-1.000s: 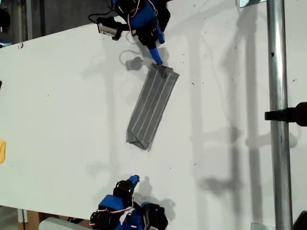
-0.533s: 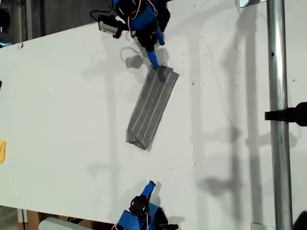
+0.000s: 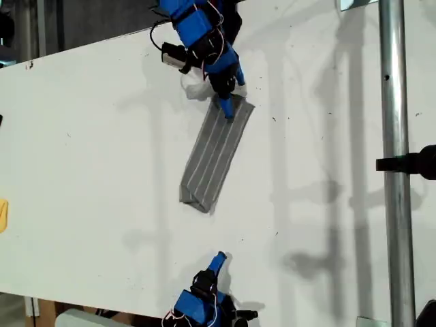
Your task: Grasp corners of a towel and fold twice.
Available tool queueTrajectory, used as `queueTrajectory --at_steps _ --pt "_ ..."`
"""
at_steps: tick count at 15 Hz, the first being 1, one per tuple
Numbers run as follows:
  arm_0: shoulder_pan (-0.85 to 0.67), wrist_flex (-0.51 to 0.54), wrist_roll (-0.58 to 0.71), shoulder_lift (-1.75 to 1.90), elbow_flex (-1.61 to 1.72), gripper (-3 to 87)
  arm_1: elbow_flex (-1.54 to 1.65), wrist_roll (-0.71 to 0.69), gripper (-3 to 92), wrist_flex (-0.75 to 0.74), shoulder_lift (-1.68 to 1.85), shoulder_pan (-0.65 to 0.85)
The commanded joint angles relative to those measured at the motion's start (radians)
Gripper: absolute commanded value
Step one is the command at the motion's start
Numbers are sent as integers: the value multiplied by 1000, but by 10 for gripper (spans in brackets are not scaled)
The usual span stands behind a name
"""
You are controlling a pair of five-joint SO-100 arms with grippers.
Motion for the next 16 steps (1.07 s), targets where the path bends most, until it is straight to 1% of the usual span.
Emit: queueTrajectory --at_steps 1,2,3,4,6,8,9,10,12,14,15,16 --pt "31 6 -21 9 -18 -25 -138 -77 453 -166 -307 80" --pt "49 15 -32 9 -18 -25 -138 -114 443 -175 -321 91" --pt "58 17 -37 9 -17 -25 -106 -123 441 -163 -255 106" --pt "60 17 -26 9 -15 -25 -77 -143 432 -120 -166 137" --pt "66 18 -11 9 -20 -25 -72 -209 410 14 -40 209" --pt "86 18 -14 9 -18 -25 -64 -302 366 91 41 302" --pt "92 18 -14 9 -17 -25 -57 -356 329 95 52 353" --pt "98 18 -14 9 -17 -25 -52 -390 321 87 52 382" --pt "107 18 -12 9 -18 -25 -52 -443 271 49 28 417" --pt "107 18 -6 9 -11 -25 -57 -526 269 -37 -67 469" --pt "107 17 -5 9 -9 -25 -86 -561 255 -41 -104 488" --pt "106 17 -5 9 -9 -25 -97 -584 262 -52 -124 503"
